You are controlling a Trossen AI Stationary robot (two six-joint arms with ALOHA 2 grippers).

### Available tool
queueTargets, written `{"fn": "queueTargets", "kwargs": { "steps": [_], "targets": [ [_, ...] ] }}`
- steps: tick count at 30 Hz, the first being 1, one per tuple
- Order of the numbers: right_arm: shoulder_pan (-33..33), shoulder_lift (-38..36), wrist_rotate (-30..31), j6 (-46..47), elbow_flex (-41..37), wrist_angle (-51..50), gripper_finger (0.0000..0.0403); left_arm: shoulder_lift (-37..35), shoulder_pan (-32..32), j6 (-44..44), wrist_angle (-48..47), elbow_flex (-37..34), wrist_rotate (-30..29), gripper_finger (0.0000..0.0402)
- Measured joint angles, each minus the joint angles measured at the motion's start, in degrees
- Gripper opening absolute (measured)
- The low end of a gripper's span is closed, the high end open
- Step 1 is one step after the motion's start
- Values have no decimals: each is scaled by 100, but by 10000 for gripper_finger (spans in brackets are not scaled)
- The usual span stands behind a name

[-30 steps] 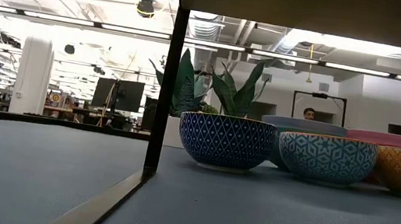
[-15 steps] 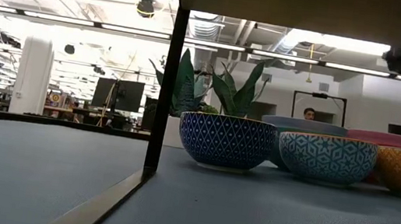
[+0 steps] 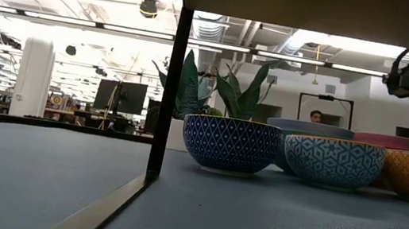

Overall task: Place and stack bowls onto a shelf
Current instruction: Put the light blue patterned bowl on the shelf

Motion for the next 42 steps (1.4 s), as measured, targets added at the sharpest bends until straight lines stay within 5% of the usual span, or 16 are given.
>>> {"fn": "queueTargets", "kwargs": {
  "steps": [28,32,39,42],
  "targets": [
    [-186,1254,-51,-380,-58,796,222,0,0,-36,-303,0,-50,249],
    [-186,1252,-39,-235,-114,770,180,0,0,-36,-303,-2,-61,249],
    [-175,1224,-132,67,-81,712,48,0,0,-32,-305,-2,-160,249],
    [-180,1182,-168,121,-83,709,41,0,0,21,-309,-2,-173,249]
  ]
}}
